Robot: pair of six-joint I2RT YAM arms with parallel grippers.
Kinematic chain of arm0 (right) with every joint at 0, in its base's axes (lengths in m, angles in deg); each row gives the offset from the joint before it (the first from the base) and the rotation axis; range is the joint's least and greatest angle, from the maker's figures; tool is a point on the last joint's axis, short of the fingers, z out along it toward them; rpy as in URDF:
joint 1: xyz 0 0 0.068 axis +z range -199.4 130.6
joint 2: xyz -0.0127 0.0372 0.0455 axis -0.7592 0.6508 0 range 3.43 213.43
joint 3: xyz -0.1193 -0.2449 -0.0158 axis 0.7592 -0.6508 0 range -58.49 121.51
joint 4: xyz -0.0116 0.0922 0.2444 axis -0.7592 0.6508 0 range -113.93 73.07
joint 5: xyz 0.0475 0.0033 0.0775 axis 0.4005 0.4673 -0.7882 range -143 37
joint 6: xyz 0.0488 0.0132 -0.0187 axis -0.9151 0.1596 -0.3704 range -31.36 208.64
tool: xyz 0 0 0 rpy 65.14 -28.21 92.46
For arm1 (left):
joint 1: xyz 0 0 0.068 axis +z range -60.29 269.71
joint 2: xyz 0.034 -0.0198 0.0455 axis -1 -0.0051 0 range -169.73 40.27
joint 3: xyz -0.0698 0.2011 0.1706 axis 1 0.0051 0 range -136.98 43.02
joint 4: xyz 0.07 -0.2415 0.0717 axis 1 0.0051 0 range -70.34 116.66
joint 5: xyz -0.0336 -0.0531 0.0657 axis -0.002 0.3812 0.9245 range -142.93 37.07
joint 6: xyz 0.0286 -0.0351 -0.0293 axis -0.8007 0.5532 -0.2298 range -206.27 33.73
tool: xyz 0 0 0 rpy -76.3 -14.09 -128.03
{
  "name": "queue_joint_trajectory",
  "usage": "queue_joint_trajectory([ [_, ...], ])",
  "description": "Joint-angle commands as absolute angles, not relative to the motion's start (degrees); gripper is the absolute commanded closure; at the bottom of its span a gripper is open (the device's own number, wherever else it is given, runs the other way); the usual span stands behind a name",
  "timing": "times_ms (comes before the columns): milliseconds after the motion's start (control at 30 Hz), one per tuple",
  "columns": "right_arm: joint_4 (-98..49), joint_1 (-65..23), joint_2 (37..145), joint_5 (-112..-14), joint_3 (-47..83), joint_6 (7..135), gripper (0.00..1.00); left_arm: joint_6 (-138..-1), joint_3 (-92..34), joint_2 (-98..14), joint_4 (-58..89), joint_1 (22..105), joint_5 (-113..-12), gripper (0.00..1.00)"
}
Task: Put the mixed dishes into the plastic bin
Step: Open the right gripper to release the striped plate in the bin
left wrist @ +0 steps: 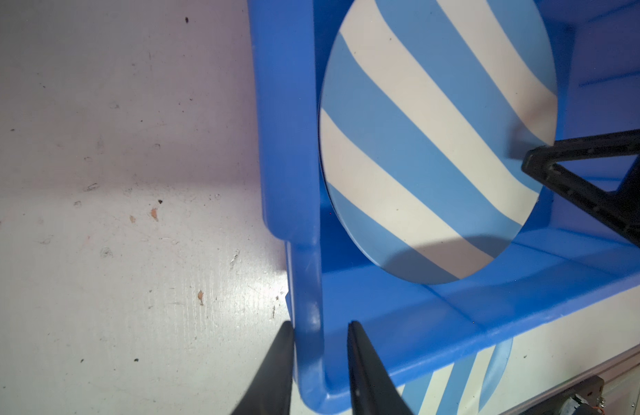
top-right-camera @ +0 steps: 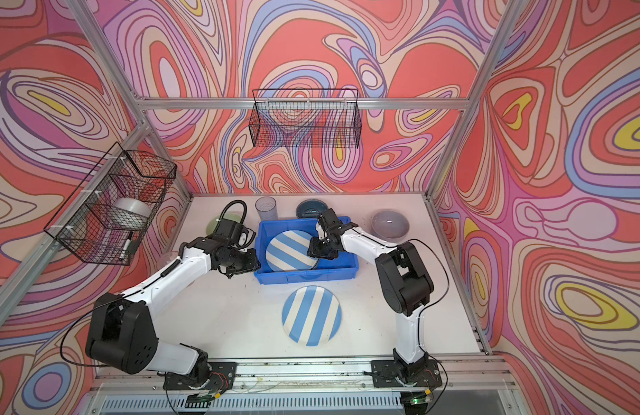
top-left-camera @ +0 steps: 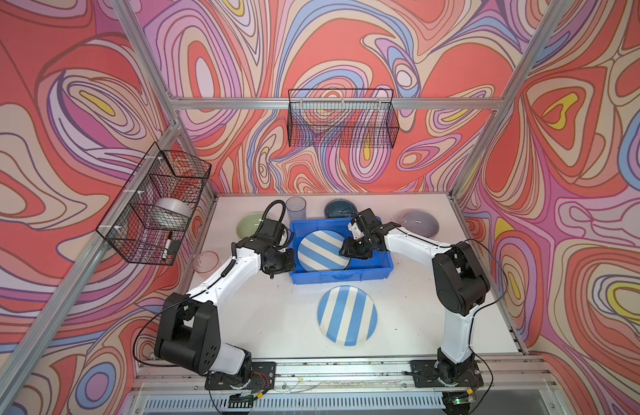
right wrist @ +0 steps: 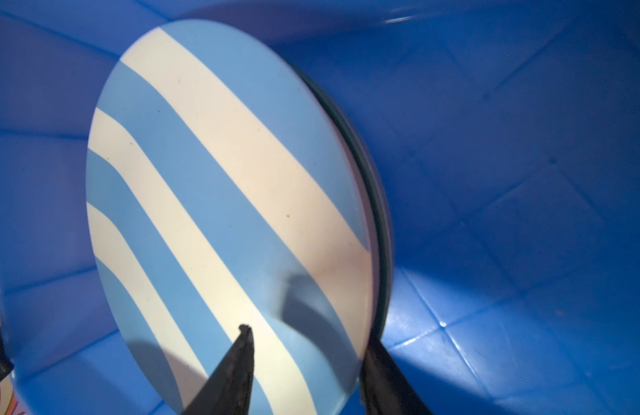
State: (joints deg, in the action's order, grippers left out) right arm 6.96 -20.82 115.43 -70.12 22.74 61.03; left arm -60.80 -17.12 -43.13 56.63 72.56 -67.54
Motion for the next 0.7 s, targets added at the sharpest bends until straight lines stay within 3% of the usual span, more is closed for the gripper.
queue_joint_trajectory([
  [0, 9.24, -20.92, 113.48, -68.29, 24.34, 62.01, 0.51, -61.66, -18.07, -41.29, 56.13, 72.74, -67.76, 0.7],
  [133, 10.03, -20.87, 112.77, -65.69, 24.72, 61.98, 0.48, -61.75, -17.71, -40.9, 56.05, 72.83, -67.74, 0.69],
  [267, 10.74, -20.87, 113.32, -63.58, 25.25, 62.41, 0.39, -61.84, -17.43, -41.09, 55.7, 72.92, -67.96, 0.68],
  [667, 10.97, -20.7, 118.78, -64.97, 27.63, 62.63, 0.37, -62.19, -17.36, -43.62, 54.73, 73.04, -68.78, 0.7],
])
